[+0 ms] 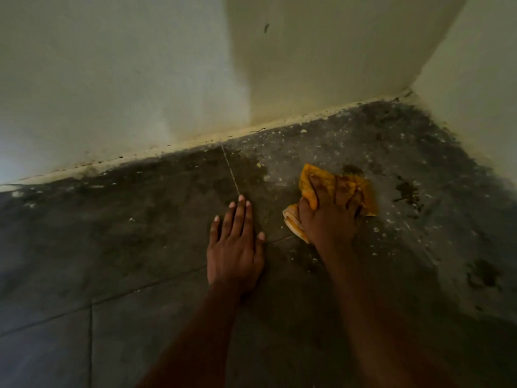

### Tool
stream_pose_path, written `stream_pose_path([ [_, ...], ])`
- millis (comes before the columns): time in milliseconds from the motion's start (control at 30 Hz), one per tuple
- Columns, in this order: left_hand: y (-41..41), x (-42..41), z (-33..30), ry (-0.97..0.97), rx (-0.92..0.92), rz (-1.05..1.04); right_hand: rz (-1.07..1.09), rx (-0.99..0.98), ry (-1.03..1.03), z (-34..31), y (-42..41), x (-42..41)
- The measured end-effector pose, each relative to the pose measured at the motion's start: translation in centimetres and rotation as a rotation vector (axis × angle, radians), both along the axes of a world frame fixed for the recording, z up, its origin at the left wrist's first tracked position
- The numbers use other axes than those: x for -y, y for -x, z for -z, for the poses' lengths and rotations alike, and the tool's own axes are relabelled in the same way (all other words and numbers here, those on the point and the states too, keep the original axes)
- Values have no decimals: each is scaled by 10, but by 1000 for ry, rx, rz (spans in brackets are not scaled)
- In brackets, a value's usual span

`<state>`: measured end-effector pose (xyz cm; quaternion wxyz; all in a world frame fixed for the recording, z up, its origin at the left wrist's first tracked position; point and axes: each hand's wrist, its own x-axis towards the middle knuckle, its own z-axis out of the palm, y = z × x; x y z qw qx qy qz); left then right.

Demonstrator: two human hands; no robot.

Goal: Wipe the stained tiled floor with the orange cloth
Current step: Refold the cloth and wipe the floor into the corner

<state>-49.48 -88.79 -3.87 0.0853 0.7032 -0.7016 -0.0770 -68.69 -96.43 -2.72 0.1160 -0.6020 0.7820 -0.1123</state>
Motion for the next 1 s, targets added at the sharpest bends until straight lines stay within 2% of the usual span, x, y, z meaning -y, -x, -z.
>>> stream_pose_path([
  [133,1,3,-1,2,-6,-27,-13,-55,-57,-9,-4,8],
  [267,-2,53,-3,-9,-59,-218,-59,-97,-82,-13,-12,26],
  [333,-1,61,-5,-28,-31,-237,-102,-72,-102,-12,-20,48],
  [400,-3,61,-6,-50,8,-225,-233,-44,-92,-9,-32,64],
  [467,-4,59,-8,-71,17,-216,-470,-94,-26,-6,-27,56],
  [533,-3,64,-8,-72,22,-203,-652,-155,-17,-8,4,36],
  [567,-2,64,-8,-73,21,-200,-665,-175,-43,-10,26,25],
  [667,-2,61,-4,-57,30,-215,-385,-188,-81,-11,65,25],
  [733,-1,61,-4,-47,35,-209,-192,-87,-119,-11,45,64],
  [767,0,61,-4,-46,38,-204,-163,-36,-153,-13,26,84],
  [833,0,62,-3,-54,36,-206,-305,-38,-167,-18,-12,98],
  [933,-3,63,-7,-48,7,-221,-676,-178,-21,-16,-20,65],
  [1000,-1,60,-8,-44,-30,-219,-693,-160,-24,-14,6,53],
])
